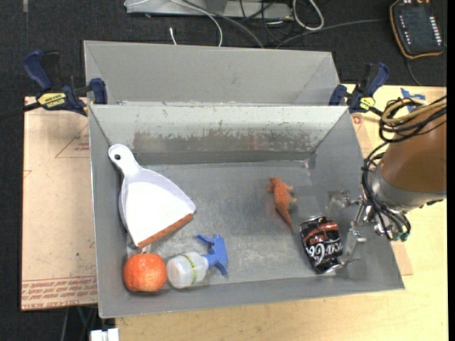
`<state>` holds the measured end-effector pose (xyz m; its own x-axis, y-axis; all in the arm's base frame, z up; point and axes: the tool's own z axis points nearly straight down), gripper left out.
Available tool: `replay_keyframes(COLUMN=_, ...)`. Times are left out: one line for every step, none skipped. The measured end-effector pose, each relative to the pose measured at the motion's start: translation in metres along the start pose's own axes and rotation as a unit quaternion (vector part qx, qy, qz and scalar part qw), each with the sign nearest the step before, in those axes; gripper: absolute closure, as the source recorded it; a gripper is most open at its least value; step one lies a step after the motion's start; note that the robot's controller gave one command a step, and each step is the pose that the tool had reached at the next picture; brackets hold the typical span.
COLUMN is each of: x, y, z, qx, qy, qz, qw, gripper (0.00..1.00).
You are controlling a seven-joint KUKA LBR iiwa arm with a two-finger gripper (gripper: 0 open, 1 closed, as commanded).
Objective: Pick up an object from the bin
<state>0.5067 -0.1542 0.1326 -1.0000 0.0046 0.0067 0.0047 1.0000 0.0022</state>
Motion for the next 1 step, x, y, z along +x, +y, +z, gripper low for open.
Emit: replay_keyframes(x=-0.0020, y=0.0010, z=-0.0043, qx=0.001, qy=-0.0035, qz=-0.003, qw=1.0000, gripper=0.00)
